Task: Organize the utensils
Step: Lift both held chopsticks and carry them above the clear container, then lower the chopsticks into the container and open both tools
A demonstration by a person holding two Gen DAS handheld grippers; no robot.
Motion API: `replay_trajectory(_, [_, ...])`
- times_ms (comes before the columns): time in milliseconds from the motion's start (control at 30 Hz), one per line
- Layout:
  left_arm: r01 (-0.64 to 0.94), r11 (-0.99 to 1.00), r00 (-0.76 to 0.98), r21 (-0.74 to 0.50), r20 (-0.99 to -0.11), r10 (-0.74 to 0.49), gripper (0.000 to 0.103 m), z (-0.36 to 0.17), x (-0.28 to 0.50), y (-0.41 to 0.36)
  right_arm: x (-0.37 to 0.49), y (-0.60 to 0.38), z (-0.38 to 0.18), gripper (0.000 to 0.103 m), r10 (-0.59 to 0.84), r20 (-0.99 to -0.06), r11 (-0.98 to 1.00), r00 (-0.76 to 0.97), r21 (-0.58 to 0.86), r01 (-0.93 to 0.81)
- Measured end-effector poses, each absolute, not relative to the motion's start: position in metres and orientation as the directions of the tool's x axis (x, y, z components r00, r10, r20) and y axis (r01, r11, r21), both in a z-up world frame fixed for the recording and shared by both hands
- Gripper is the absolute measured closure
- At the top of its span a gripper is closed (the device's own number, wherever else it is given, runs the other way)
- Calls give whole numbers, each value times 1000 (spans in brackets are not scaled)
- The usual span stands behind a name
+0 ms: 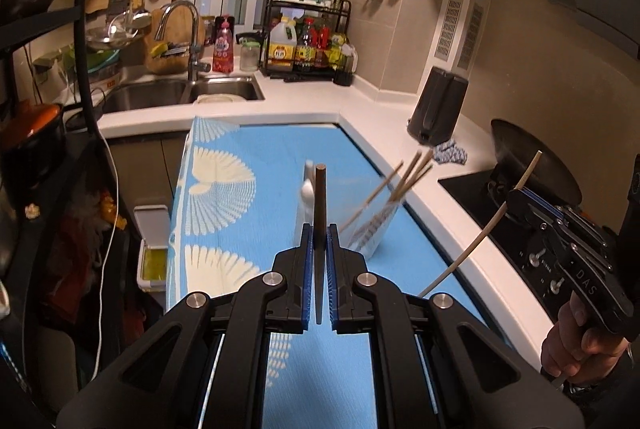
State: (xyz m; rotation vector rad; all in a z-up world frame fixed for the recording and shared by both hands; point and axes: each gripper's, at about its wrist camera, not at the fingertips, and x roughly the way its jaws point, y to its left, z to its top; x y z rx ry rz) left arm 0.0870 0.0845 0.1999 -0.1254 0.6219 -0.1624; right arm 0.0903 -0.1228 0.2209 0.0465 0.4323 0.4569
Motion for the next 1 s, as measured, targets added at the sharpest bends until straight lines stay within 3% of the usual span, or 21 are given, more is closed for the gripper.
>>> replay_trajectory(200, [154,972,823,-179,-520,-226,96,240,114,82,124,-113,261,97,438,-324,898,839,117,-423])
replay_trajectory(467, [183,959,837,-215,-477,-267,96,258,156,80,174,-105,275,97,393,-299,919,870,90,-384])
replay_trajectory(700, [186,956,810,-225,-515,-279,96,230,199,76,201,-91,256,97,358,-320,931,877,52,-361])
replay_trajectory(1000, [183,950,732,-253,-609,-304,96,162,240,65,227,-82,199,97,335,-452,937,827,64,-345])
